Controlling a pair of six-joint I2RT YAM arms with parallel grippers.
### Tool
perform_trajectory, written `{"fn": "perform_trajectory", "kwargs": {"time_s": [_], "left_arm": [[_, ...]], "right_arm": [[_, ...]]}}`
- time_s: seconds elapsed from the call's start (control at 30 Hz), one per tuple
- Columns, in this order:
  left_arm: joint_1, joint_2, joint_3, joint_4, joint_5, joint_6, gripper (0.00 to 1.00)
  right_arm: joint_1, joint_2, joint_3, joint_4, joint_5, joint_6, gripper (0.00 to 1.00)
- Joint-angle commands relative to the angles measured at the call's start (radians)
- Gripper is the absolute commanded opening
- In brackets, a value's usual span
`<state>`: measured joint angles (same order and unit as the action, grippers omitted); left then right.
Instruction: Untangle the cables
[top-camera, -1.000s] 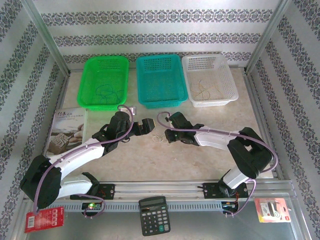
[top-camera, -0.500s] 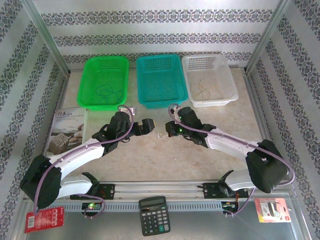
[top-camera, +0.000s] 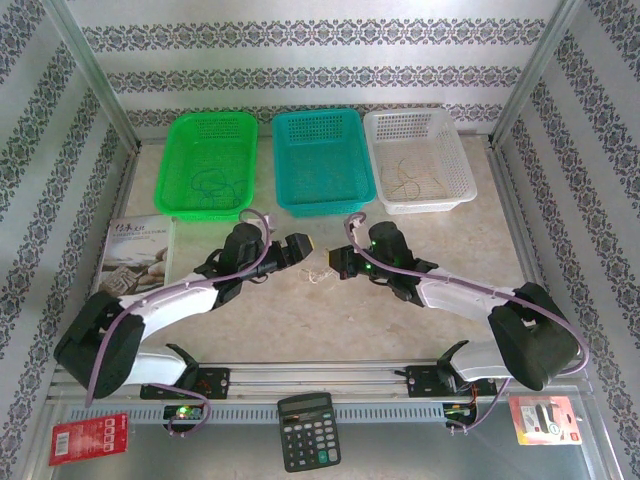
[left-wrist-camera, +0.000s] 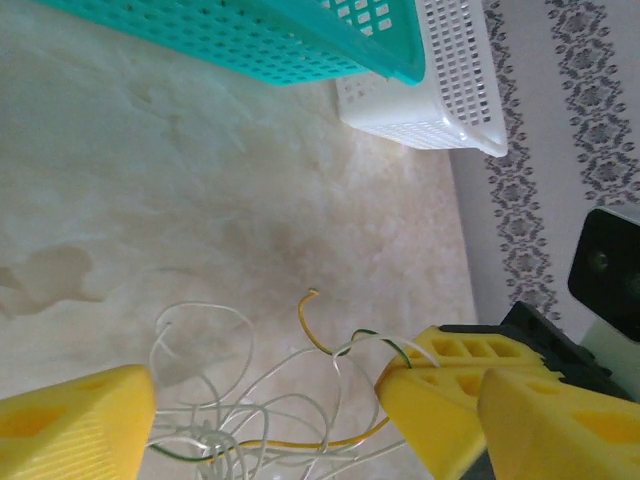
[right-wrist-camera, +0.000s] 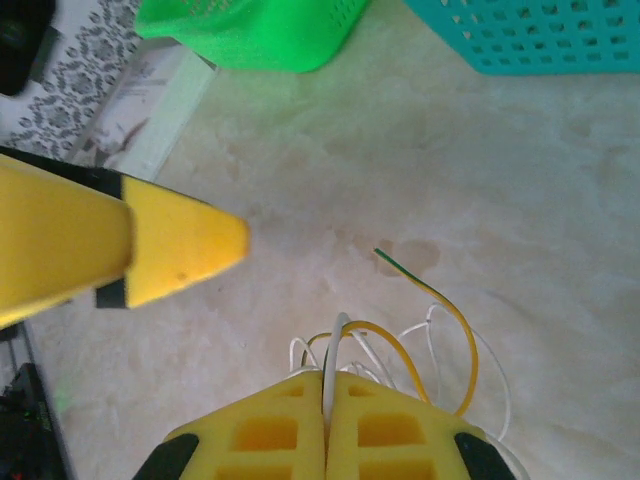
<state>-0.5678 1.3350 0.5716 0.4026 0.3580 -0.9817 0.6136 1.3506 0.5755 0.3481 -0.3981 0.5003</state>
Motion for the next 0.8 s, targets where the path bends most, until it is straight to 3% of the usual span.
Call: {"fn": "perform_trajectory", "kwargs": {"time_s": [0.0, 0.53, 0.77], "left_arm": [[0.009, 0.046, -0.020, 0.217, 0.078, -0.152, 0.79], [0.009, 0.146, 0.014, 0.294, 0.049, -0.153, 0.56], [0.013, 0.148, 0.020, 0.283, 0.006, -0.150, 0.53]], "right_arm": [[-0.011, -0.010, -0.017, 0.128, -0.076, 0.014, 0.00], [-0.014, -0.015, -0.028, 0.169, -0.140, 0.012, 0.00], [-0.011, -0.021, -0.032, 0.174, -0.163, 0.013, 0.00]]}}
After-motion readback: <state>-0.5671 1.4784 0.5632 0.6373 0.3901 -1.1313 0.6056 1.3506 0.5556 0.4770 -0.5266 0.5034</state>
